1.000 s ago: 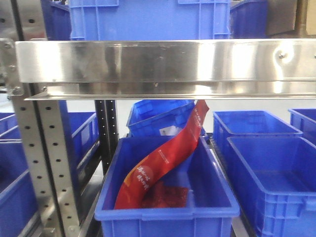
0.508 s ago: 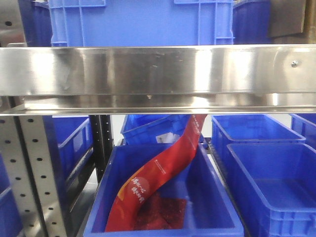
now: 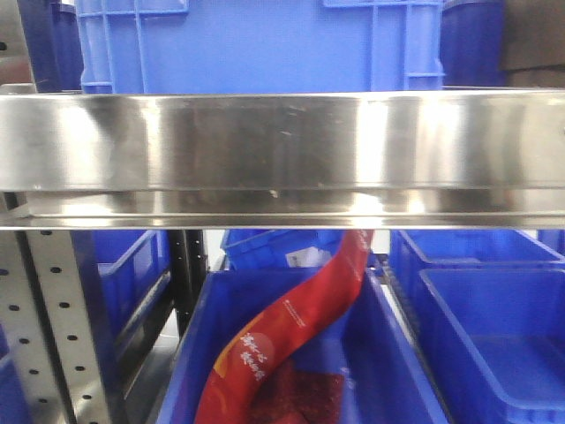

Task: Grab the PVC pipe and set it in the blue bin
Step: 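Move both grippers with the pipe over an open blue bin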

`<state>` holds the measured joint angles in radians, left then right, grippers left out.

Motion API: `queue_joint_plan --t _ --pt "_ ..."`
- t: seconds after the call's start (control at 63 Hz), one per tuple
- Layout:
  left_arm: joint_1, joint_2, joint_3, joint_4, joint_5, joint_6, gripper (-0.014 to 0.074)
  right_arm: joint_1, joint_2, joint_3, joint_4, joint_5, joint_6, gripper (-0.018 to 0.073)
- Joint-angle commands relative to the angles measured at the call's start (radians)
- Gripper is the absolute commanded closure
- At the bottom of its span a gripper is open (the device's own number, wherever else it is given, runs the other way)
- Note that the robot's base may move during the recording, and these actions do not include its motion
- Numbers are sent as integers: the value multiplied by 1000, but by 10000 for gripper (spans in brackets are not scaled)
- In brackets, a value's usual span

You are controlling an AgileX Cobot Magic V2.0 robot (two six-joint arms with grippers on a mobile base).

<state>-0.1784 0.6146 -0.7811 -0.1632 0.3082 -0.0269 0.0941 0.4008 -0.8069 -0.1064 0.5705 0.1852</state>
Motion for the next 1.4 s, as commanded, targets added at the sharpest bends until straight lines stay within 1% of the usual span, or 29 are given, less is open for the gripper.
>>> queue_joint_plan --t 0.0,1.158,1.317,1.38 --pt "-6 -4 0 -8 -19 0 707 -1 -4 1 -11 -33 -3 727" --pt "-6 -4 0 -8 -19 0 707 -1 -4 1 -11 -33 -3 727" --pt "-6 -4 0 -8 -23 0 707 -1 -4 1 -13 -138 -3 727" --pt "-6 -2 0 -8 -49 0 707 -1 -4 1 -13 -170 -3 727"
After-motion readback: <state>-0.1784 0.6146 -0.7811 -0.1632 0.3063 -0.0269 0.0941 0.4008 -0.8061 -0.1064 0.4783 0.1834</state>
